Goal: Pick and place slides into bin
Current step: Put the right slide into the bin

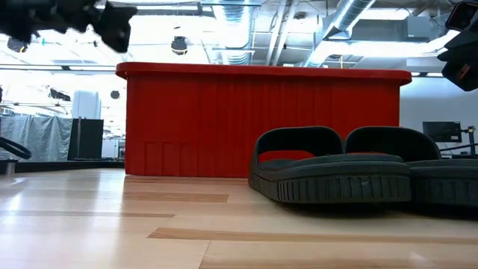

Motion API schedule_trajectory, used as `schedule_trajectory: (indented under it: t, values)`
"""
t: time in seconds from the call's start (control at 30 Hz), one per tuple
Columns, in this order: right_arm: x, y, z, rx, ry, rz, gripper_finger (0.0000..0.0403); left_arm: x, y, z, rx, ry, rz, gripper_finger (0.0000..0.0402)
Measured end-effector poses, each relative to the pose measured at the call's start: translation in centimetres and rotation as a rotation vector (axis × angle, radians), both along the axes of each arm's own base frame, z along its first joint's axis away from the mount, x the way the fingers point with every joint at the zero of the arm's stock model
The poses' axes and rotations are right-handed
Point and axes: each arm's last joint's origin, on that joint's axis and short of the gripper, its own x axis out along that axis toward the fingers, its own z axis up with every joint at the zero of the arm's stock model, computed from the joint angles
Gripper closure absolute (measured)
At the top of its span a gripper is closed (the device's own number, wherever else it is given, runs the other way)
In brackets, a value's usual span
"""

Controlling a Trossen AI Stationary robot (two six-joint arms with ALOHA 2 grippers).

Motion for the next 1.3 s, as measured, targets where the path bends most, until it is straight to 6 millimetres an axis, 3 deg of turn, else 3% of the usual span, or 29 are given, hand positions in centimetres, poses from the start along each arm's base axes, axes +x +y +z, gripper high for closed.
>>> schedule_trajectory:
  t: [0.33, 0.6, 1.3]
  values:
    - [0.0, 0.0, 0.0, 0.000, 0.000, 0.000, 0.0326, -1.6, -2.0, -4.5, -0.012, 0.022, 0.057, 0.0223]
    - [0.0, 0.0, 0.0, 0.000, 0.000, 0.000, 0.0326, -2.5, -2.3, -7.8, 0.005, 0.036, 0.098, 0.0223]
    - [0.0, 0.0, 0.0, 0.000, 0.000, 0.000, 0.0326, -3.1, -1.9, -8.5, 0.097, 0.066, 0.152, 0.0223]
